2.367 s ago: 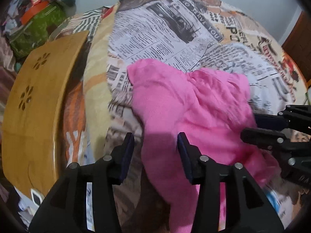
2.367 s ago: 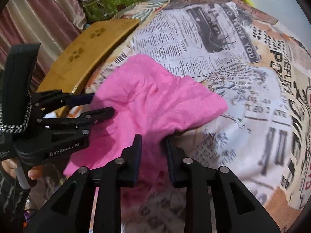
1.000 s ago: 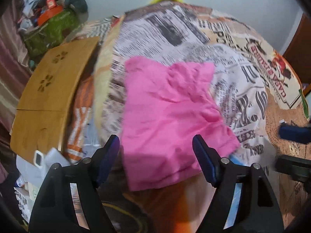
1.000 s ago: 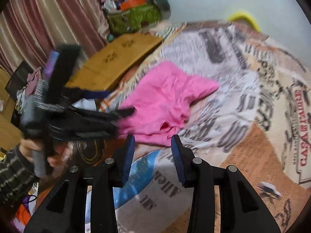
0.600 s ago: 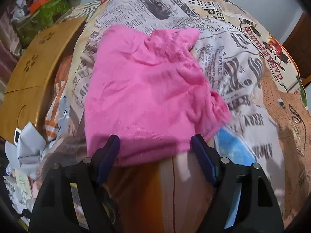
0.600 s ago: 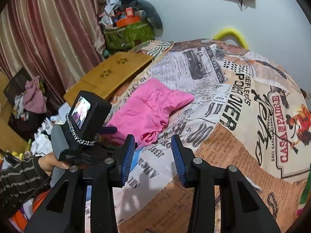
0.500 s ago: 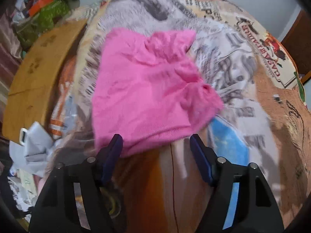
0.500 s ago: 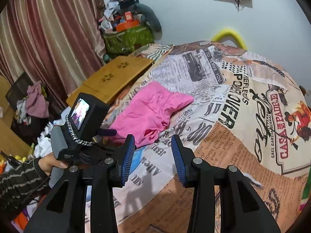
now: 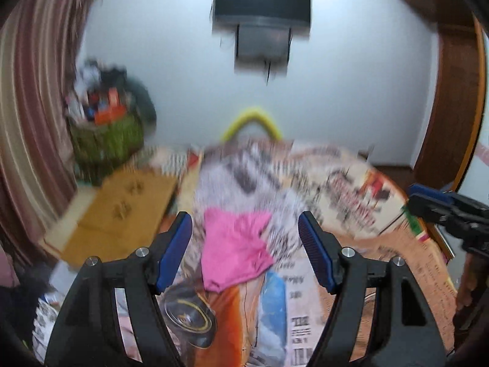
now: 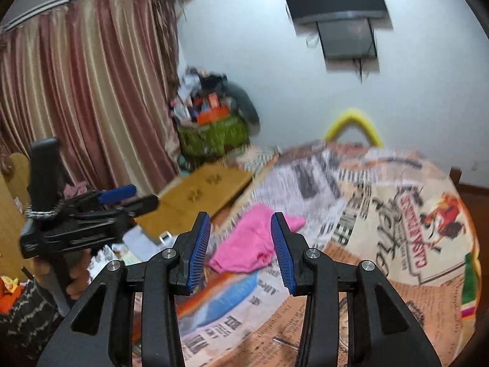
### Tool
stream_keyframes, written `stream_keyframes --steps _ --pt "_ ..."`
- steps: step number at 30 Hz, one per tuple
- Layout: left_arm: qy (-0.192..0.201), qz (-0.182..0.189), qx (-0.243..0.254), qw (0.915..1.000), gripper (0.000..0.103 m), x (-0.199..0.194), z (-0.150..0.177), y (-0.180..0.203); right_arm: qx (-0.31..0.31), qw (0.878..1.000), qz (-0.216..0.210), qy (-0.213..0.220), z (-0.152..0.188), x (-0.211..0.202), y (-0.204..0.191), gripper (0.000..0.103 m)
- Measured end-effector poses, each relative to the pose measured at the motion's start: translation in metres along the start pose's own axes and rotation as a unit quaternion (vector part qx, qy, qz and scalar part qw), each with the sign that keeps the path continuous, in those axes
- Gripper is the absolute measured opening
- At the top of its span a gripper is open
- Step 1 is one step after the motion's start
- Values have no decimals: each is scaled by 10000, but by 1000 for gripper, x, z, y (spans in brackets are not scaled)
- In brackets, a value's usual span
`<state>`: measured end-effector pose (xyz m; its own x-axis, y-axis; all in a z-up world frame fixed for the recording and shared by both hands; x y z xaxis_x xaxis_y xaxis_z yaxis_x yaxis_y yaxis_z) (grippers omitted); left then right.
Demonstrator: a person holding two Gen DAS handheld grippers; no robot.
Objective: Fold small clothes
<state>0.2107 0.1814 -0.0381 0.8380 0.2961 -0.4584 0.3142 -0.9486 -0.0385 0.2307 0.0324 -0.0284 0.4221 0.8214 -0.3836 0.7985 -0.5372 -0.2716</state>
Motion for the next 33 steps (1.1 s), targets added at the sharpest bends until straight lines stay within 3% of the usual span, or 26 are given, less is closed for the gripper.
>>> stream_keyframes --steps 6,11,15,22,24,33 --pt "1002 13 -35 9950 71 -93 -11 8 -518 9963 134 665 -8 -50 -51 38" --pt "1396 -71 -150 9901 73 -137 -1 9 -794 9898 349 1129 -1 -85 -86 40" --pt "1432 -14 -251 9894 85 -150 10 9 -869 9875 477 1222 7 -96 -99 46" --pt "1305 -1 -289 9910 97 -154 25 11 -627 9865 687 1344 15 -101 -96 81" --pt "1318 -47 -270 9909 99 -155 27 11 -576 9864 730 1354 17 -102 -95 87" --pt "1394 -51 -195 9900 102 -160 35 13 -478 9865 841 1320 23 -106 -94 95"
Point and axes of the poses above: each gripper's, at about its wrist camera, not at the fingertips, and x roughly the way its jaws point, y to its right, z to its underside, the point moved 4 cm from there along x, roughly the way its jaws point, and after that the axes turned 11 degrees about -z, right-handed, at the moved point
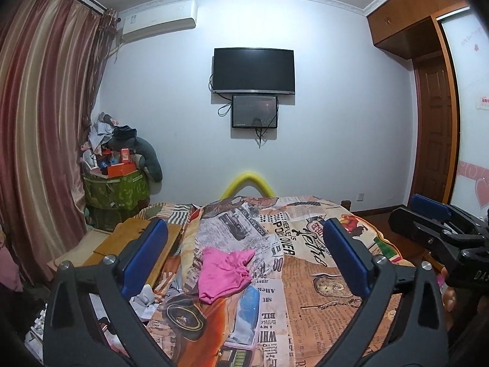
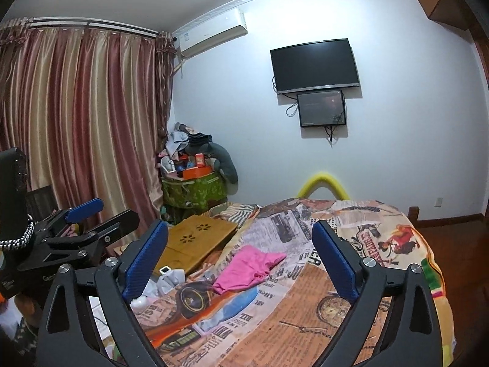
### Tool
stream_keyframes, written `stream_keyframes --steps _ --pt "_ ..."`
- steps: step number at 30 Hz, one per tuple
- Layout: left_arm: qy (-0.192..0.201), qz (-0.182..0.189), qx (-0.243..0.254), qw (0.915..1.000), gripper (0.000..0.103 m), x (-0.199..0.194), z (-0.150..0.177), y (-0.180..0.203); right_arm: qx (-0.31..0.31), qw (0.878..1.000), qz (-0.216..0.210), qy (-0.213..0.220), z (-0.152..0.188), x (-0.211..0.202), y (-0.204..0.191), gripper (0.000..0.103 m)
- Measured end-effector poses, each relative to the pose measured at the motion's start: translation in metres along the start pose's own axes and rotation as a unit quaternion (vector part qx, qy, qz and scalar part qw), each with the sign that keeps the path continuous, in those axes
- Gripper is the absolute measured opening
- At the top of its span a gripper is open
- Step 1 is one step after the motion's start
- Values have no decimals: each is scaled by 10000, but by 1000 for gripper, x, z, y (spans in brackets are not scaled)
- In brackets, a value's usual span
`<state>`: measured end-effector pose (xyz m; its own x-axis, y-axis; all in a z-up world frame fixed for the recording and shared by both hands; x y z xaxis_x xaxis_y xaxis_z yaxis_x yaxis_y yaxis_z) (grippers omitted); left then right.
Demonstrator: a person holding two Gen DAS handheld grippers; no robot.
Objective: Fold small clothes
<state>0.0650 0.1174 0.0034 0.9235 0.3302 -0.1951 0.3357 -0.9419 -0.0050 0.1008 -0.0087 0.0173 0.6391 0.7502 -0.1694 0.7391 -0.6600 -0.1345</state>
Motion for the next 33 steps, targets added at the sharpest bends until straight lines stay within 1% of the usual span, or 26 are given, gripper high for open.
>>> stream_keyframes --steps 18,33 --pt "-40 85 -58 9999 103 3 1 -1 17 10000 47 -25 7 -1 -4 99" --pt "-121 187 -48 9997 103 7 5 -5 -27 9999 158 -45 6 -2 -9 99"
Point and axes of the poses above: each gripper's, at about its wrist camera, not at the fingertips, and x roughly the way its jaws point, y to its right, z to its underside, the point moved 4 cm from there along x, roughly the way its jaws point, and after that the axes turned 11 degrees about -z, right-handed, at the moved point
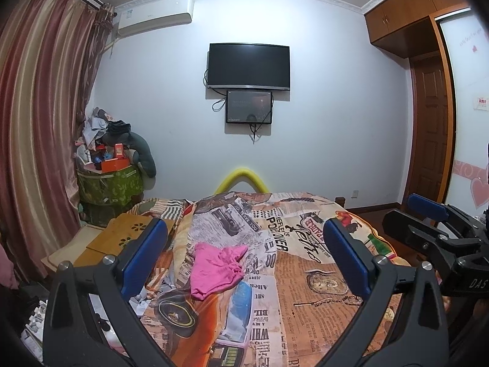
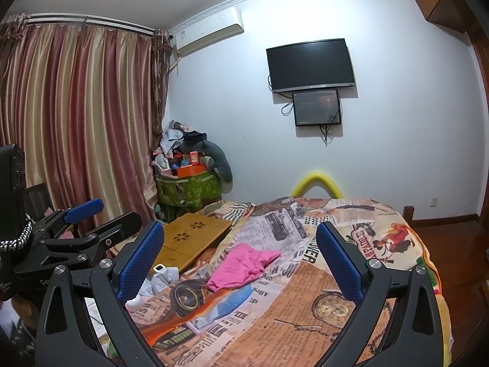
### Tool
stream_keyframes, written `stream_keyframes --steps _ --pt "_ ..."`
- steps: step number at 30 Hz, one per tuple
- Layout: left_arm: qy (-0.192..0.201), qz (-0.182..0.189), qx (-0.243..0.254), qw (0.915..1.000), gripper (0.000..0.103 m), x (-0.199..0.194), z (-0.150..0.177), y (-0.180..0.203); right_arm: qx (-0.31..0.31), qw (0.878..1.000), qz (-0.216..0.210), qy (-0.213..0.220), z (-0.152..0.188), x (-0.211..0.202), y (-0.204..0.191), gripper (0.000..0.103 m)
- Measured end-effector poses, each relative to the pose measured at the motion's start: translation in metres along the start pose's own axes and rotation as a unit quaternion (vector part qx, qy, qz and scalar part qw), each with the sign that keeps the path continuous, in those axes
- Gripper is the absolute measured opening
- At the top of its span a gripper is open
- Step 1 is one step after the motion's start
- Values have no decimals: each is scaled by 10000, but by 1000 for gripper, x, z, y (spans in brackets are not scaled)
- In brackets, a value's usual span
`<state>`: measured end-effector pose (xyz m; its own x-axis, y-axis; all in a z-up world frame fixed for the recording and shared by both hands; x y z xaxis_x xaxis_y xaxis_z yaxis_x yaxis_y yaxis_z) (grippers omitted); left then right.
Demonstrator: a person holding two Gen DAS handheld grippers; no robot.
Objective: Fold small clothes
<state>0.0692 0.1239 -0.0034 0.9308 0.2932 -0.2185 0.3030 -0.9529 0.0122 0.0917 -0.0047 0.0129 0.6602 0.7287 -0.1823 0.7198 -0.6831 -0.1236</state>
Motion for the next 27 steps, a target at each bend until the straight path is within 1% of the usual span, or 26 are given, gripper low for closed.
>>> stream_keyframes --steps 16,27 --pt "-50 59 6 10000 103 5 3 -3 7 10000 95 -2 0 0 1 100" --pt "-140 221 22 9997 103 8 4 -1 26 9999 130 14 -1 -1 2 100"
Point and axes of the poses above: each gripper's, at about its wrist camera, not at the fingertips, and x roughly the way its jaws point, y to its right, z to its underside, the point moved 4 cm from there along x, roughly the way its jaws point, and after that the axes turned 11 degrees about -z, right-handed, at the moved point
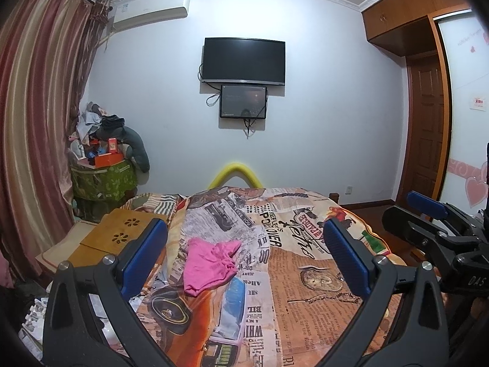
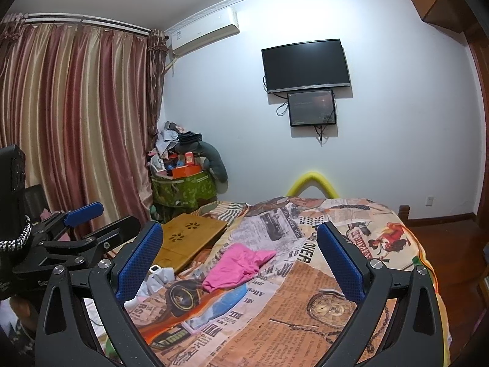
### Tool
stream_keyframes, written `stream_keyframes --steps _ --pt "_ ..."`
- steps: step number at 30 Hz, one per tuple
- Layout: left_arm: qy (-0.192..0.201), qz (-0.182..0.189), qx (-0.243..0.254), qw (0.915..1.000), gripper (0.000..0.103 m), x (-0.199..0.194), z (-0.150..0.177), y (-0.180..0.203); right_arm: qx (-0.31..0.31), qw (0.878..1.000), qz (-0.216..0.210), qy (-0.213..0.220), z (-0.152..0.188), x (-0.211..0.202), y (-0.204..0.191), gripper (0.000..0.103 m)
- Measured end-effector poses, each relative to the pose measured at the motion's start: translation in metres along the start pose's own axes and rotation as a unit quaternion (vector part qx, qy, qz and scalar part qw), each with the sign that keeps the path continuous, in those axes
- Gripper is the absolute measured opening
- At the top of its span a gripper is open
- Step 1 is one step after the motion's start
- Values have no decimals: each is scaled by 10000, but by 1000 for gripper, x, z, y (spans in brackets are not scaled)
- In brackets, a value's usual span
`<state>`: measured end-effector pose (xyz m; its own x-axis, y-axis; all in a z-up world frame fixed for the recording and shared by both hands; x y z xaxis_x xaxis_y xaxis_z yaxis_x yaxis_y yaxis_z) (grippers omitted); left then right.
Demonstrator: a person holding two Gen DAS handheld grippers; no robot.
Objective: Fold small clothes
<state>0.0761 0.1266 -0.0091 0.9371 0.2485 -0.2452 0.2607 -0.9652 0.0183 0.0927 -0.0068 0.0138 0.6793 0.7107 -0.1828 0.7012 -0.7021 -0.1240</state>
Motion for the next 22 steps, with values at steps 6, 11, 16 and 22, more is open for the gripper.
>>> stream_keyframes --steps 6,11,16,22 --pt "-6 -1 2 10000 103 0 -1 0 30 10000 34 23 -3 0 1 101" --pt "-14 17 6 10000 103 1 -2 0 40 10000 43 20 -2 0 2 101" --pt "-32 39 14 10000 103 1 -1 0 44 10000 38 19 -2 0 2 101" --pt "-62 58 28 10000 103 3 -1 -1 45 10000 40 16 -2 0 2 101"
Point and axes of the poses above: each gripper's, at about its wrist camera, not at the fingertips, and x roughly the way its jaws point, y to its right, z to its underside, the point moved 4 cm from there along x, roughly the way its jaws point, and after that the axes turned 11 degrees about -z, right-handed, at the moved point
